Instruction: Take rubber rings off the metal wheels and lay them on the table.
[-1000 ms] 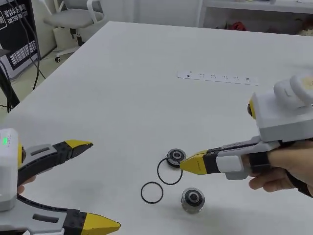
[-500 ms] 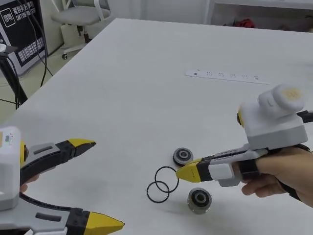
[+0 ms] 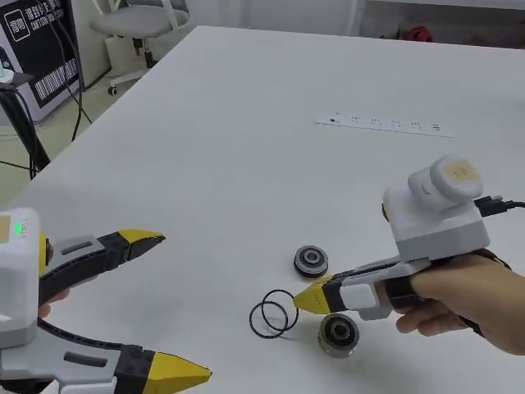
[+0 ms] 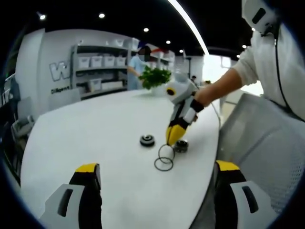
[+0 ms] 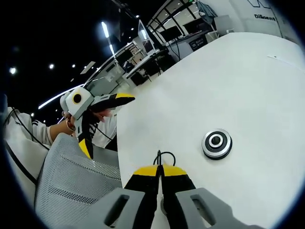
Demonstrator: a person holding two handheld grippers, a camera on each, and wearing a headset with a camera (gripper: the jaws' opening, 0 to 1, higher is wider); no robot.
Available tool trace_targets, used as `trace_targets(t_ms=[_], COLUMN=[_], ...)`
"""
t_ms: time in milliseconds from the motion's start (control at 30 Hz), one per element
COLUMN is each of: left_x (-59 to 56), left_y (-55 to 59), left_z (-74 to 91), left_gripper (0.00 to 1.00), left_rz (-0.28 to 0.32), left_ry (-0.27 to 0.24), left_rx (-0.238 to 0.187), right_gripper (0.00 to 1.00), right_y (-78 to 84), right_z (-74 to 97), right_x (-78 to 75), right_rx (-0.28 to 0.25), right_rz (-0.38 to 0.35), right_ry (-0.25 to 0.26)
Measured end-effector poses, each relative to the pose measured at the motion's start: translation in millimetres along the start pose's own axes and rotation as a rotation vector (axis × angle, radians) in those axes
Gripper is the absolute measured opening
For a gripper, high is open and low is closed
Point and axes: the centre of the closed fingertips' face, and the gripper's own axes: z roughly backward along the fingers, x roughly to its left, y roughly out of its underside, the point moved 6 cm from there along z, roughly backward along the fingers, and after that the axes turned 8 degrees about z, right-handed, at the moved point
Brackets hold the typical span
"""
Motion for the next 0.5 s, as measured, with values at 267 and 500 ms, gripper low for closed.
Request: trace_targets(t_ms=[267,500], left_x=[0.4,0.6], left_y=[0.9,0.3], left_z=[0.4,0.7], left_gripper=[1.00,1.00], left_rz=[0.005,0.006], left_ry=[-0.003,-0.008], left_rx=[0.001,-0.001], right_gripper=[0.00,0.03], right_y=[4.1,6.6], right_z=[-2.2,-2.7], right_x=[-5.8,-9.2], right_rx=[0.004,0.018], right_rz=[-0.005,0.025], right_ry=[0.024,0.055])
